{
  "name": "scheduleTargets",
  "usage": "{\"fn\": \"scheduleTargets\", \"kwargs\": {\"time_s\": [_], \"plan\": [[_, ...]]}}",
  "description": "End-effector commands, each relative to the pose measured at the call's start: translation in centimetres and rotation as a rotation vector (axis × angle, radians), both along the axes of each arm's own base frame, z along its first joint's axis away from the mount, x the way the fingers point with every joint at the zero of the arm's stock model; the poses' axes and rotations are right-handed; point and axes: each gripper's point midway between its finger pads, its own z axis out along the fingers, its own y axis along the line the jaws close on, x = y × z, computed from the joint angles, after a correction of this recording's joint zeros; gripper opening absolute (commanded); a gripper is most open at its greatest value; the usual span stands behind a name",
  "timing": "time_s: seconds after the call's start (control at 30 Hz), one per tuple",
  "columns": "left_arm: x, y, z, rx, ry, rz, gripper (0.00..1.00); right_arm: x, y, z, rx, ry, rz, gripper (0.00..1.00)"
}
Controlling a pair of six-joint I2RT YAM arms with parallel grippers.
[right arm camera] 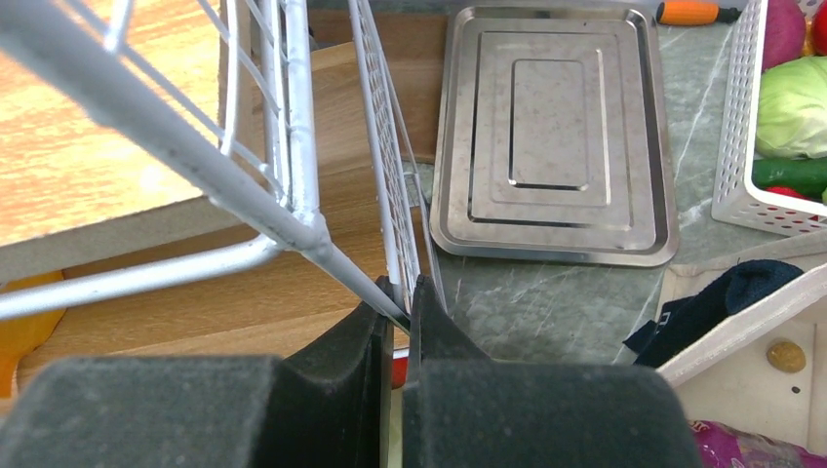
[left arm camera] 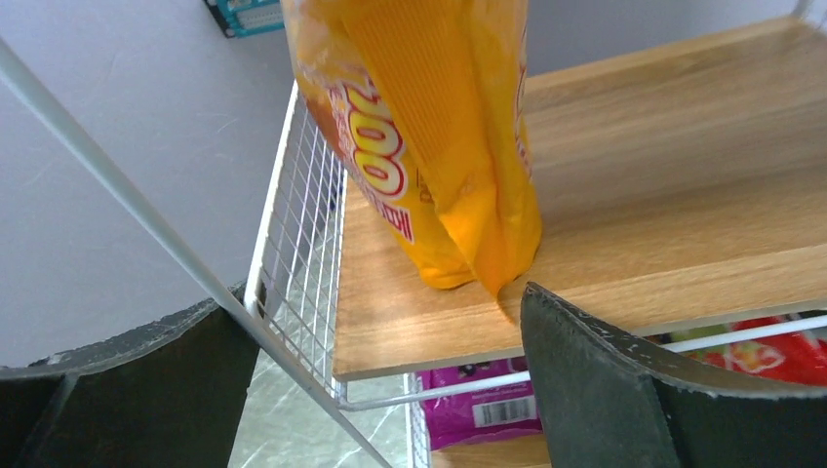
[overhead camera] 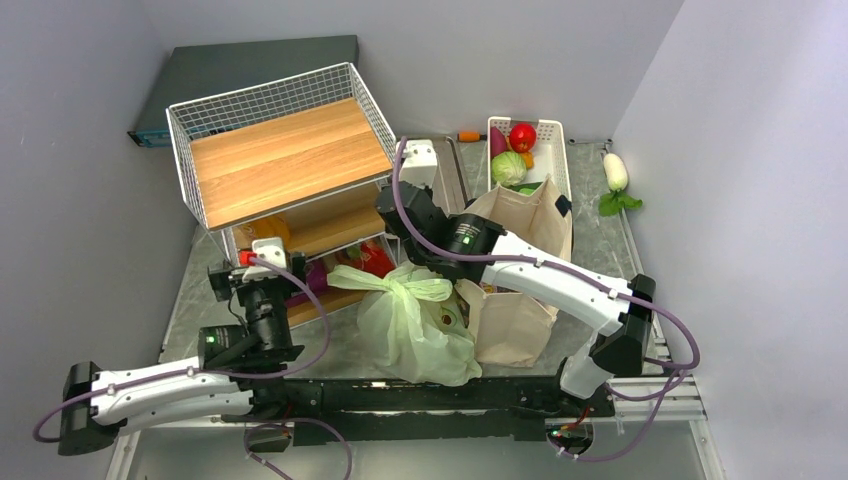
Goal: Place the food into the grocery bag and tie it
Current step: Move the shelf to the center of the board.
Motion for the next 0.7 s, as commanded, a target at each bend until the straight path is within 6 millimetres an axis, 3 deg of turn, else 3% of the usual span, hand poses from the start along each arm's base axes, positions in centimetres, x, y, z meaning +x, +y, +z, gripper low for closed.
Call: {"fn": "scheduleTargets", "kwargs": {"time_s": [0.0,0.2,0.37,0.67], "plan": [[-0.3,1.0,-3.1,-0.038,0.055,0.066,0.99,-0.6,1.7,0.9,0.124,0.038,0.057,0.0],[0.0,2.8,-4.1,-0.075,0.034,0.19,0.99,-1.0,2.0,0.4,0.121,0.047,0.091,0.0],[0.3,3.1,-5.5,-0.097,0.019,0.241,0.99,-1.2,2.2,0.1,0.108,0.044,0.111,0.0],[1.8,4.0,-4.5,-0.162,-0.083,0.358,0.99,-1.4,2.3,-0.4,0.089,0.053,0.135,0.0]]}}
